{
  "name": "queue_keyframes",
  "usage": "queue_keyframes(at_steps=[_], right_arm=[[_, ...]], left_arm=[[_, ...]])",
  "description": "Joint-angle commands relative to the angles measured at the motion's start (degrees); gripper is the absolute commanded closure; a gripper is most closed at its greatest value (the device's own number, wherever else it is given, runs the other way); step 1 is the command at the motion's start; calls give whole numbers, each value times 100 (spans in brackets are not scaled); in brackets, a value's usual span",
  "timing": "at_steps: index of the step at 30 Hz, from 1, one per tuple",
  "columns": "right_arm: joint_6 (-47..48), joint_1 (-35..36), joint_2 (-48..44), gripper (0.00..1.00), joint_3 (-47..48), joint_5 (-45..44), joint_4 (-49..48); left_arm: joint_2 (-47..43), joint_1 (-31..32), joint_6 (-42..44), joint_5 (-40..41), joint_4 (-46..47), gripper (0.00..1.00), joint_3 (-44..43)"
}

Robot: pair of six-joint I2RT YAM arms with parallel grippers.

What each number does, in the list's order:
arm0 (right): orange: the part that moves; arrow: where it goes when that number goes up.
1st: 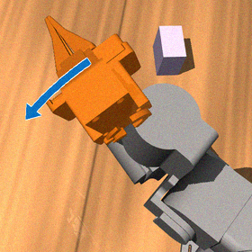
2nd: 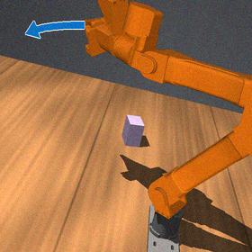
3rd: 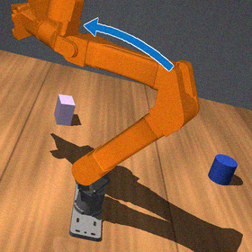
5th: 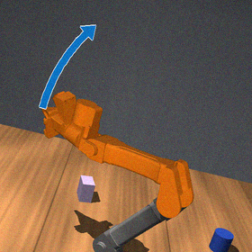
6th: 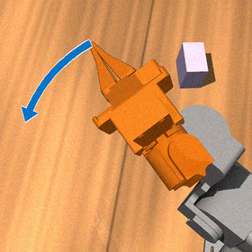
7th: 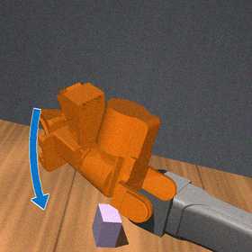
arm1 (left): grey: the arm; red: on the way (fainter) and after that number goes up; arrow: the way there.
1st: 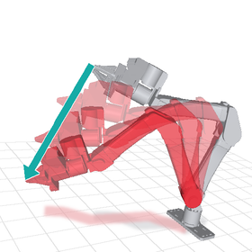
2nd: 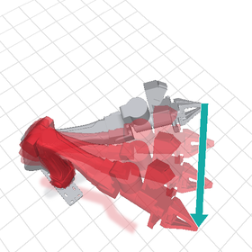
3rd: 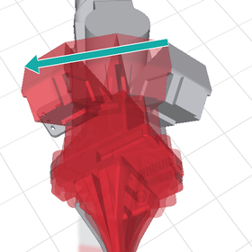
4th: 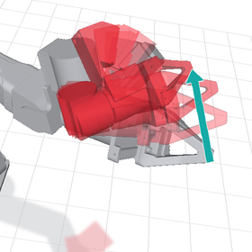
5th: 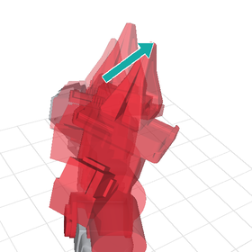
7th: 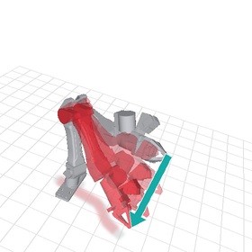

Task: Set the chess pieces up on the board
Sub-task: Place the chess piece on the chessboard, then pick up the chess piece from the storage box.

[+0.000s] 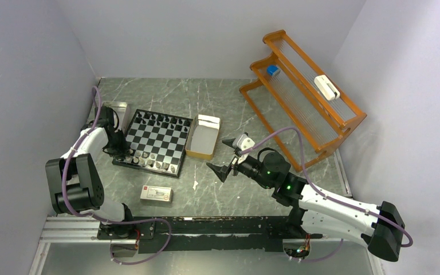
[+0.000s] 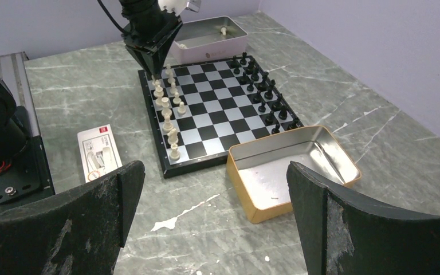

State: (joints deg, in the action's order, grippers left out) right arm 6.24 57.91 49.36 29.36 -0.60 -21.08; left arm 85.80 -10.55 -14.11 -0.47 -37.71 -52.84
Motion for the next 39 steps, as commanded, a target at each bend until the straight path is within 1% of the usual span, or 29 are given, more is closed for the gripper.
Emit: queue_keyframes(at_steps=[1,6,10,13,15,18,20,25,31,36,39], right_arm=[[35,-16,-43,0,-1,-19,-63],[44,-15,-40,0,8,-11,-26],[37,-10,-75,0,-5,-27,-18],[14,-11,-76,0,27,-9,19],[-59,-16,-84,0,66,-54,46],[-293,-17,-117,0,148,-214,115],[-459,-14,-143,0,183,-255,126],[-591,-16,-285,0,224,-240,122],[-485,-16,-269,0,519,-67,662],[-414,-15,-142,0,807,-190,963],[-413,-13,-67,0,891,-266,944]], left_arm=[[-21,26,73,-50,-75,74,-176],[-198,26,102,-104,-276,72,-388],[-467,26,117,-196,-498,72,-835],[-707,26,96,-183,-476,71,-1148],[-849,24,103,-9,-284,71,-1306],[-946,7,64,635,130,67,-1487],[-865,2,48,900,388,64,-1607],[-233,-28,-1,1304,1204,62,-1818],[891,-125,-421,1555,1919,63,-2233],[1870,-158,-682,1274,2380,68,-2744],[2362,-158,-777,1385,2464,70,-3067]])
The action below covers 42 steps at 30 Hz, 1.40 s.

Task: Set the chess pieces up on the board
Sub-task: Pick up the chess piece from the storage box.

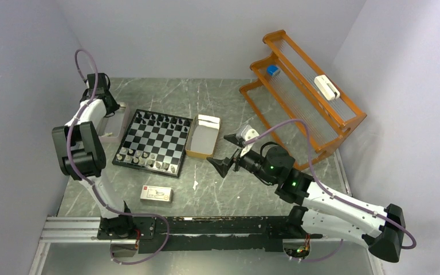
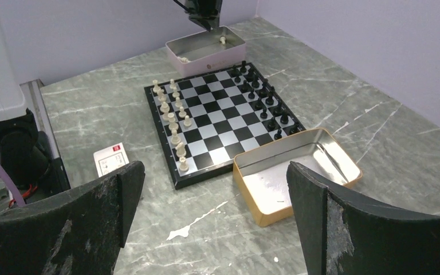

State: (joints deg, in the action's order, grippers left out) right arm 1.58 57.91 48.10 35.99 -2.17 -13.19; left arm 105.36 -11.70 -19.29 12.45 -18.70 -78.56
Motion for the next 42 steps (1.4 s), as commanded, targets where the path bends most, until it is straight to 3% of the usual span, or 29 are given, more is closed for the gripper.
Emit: queue_keyframes(at_steps=[1,7,12,18,32,42], right_arm=[[44,-16,100,0,239,-143,125],[40,-11,451,0,364,-177,14],[193,-13,811,0,551,-173,31],[345,-10,1060,0,700,-258,-49],[411,-14,1185,0,886,-283,102],[444,-14,1152,0,801,-302,63]], left_arm=[[577,-42,-253,151,552,72,-606],[1158,-106,-102,416,743,74,-949],[1348,-209,-1,292,1280,70,-861],[1879,-262,62,156,1226,71,-1247],[2059,-313,96,120,1643,66,-968],[2362,-323,127,196,1578,70,-1108]])
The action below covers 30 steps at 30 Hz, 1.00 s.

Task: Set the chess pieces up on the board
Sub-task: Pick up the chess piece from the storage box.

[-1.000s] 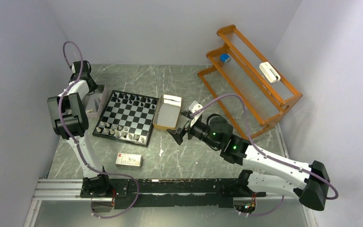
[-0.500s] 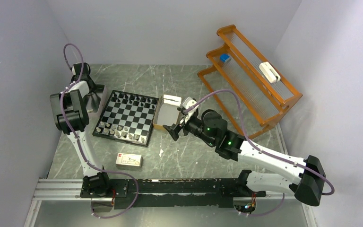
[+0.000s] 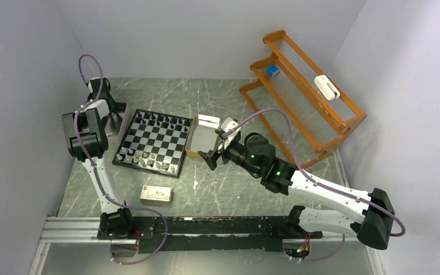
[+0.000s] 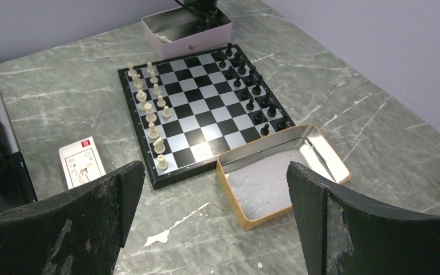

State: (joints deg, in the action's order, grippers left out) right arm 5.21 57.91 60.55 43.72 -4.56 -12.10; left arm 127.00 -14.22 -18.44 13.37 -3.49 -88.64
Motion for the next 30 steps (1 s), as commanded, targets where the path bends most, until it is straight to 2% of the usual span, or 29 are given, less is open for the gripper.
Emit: queue_keyframes(at_steps=[1,7,17,30], right_arm=[[89,-10,-103,0,16,-100,-67],[119,-15,-84,0,-48,-201,-166],[147,-12,-147,0,-130,-297,-152],[12,-16,-226,0,-279,-310,-202]], left_arm=[[210,-72,25,128,54,71,-94],[198,-81,-88,27,96,75,46],[140,-94,-105,13,-31,76,137],[203,-108,-73,-265,-157,85,129]])
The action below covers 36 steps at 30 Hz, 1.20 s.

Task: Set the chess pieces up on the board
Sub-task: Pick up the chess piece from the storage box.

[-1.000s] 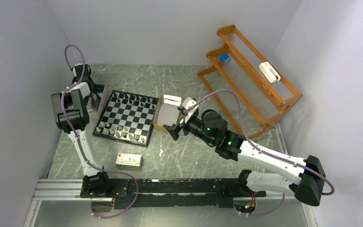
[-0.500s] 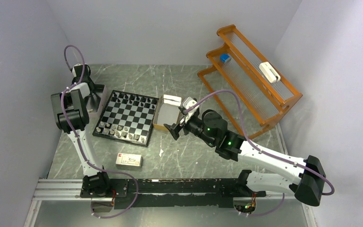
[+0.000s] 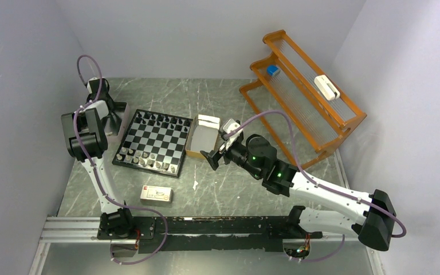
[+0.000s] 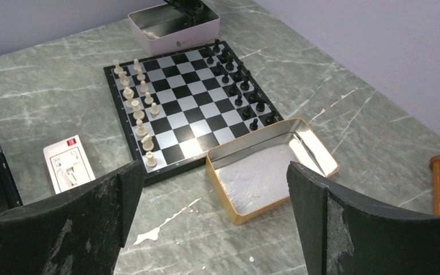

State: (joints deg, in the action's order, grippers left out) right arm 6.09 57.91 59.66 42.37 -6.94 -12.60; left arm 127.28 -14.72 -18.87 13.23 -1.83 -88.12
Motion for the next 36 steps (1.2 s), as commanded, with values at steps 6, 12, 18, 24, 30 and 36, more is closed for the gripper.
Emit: queue_keyframes(at_steps=[6,12,18,24,30,36], right_arm=[[-82,-17,-196,0,-211,-87,-217],[-107,-14,-323,0,-297,-68,-286],[-135,-15,-566,0,-426,-52,-317],[-173,-15,-873,0,-555,-80,-254],[-275,-16,-1123,0,-655,-44,-221],[-302,-13,-1248,0,-632,-55,-131]], left_arm=[[96,-57,-10,-383,-539,87,77],[-40,-57,67,-567,-1070,88,-53],[-250,-57,93,-644,-1558,88,19],[-527,-57,226,-694,-2065,89,86],[-775,-60,394,-586,-2506,89,35],[-998,-57,414,-653,-2759,90,-15]])
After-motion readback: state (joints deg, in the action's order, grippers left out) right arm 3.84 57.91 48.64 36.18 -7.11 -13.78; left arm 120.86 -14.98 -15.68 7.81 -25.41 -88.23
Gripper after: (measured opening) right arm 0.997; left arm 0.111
